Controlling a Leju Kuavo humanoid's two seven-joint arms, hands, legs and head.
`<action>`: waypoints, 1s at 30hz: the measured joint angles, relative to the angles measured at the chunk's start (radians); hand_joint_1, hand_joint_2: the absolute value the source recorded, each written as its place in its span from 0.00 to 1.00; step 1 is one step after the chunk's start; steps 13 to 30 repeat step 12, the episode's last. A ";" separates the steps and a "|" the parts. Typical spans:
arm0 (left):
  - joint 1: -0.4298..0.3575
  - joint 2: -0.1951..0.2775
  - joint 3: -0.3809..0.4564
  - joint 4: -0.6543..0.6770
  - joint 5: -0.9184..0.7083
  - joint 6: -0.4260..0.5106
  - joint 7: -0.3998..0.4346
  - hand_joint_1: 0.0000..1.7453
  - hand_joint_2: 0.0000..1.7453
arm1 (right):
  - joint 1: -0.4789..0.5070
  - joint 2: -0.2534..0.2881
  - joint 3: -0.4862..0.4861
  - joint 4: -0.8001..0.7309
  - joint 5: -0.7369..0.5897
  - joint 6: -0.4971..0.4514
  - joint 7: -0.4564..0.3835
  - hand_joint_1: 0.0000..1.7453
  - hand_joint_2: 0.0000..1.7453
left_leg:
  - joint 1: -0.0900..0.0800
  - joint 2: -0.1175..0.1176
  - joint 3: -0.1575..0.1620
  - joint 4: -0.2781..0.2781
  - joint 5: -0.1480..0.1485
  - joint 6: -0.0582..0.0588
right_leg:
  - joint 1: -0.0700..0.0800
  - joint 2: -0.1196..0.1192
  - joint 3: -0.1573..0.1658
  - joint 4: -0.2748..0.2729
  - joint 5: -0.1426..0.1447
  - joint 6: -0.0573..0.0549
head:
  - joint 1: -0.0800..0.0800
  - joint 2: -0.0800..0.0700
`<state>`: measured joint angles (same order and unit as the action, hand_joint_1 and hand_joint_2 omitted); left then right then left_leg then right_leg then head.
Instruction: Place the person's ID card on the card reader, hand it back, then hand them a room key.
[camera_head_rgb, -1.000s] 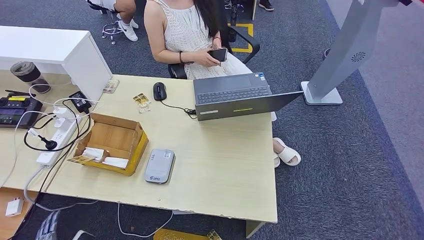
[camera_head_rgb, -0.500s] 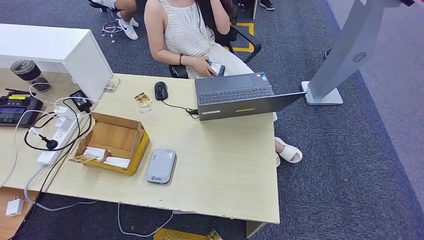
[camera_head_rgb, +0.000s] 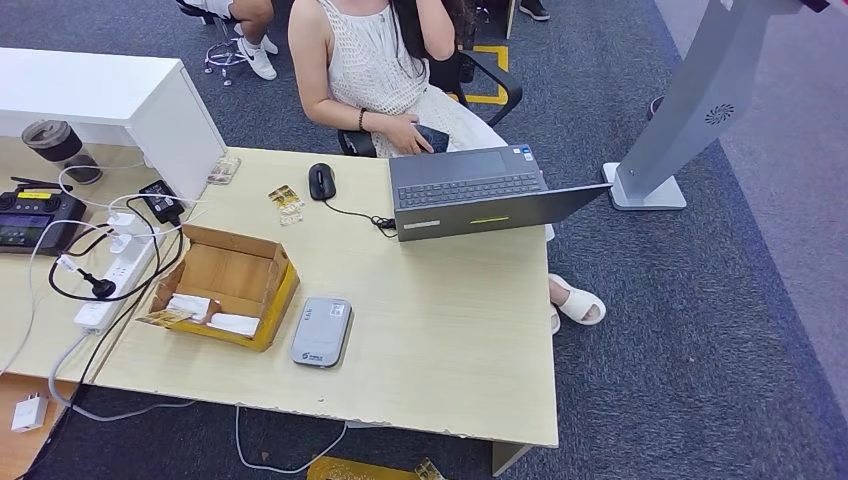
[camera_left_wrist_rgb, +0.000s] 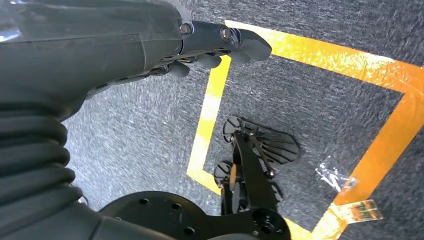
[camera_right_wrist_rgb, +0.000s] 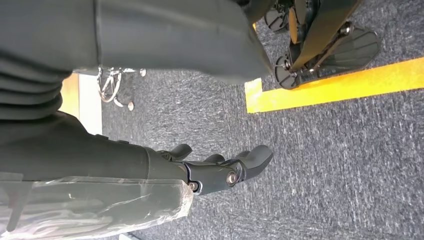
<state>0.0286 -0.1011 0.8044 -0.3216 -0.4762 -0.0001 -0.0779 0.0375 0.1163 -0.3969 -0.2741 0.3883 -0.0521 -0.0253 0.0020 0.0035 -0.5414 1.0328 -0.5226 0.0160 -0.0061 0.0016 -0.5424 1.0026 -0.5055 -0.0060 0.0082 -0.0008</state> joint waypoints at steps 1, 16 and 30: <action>0.004 0.003 -0.027 0.000 0.017 0.000 0.002 0.82 0.00 | 0.004 -0.004 0.013 -0.004 -0.014 0.001 0.000 0.26 0.00 | 0.000 0.000 0.000 0.000 0.000 0.000 | 0.000 0.000 0.000 0.000 0.000 0.000 | 0.000 0.000; 0.048 0.042 -0.325 -0.004 0.203 0.000 0.031 1.00 0.00 | 0.047 -0.044 0.156 -0.047 -0.166 0.019 0.011 1.00 0.00 | 0.000 0.000 0.000 0.000 0.000 0.000 | 0.000 0.000 0.000 0.000 0.000 0.000 | 0.000 0.000; 0.048 0.042 -0.325 -0.004 0.203 0.000 0.031 1.00 0.00 | 0.047 -0.044 0.156 -0.047 -0.166 0.019 0.011 1.00 0.00 | 0.000 0.000 0.000 0.000 0.000 0.000 | 0.000 0.000 0.000 0.000 0.000 0.000 | 0.000 0.000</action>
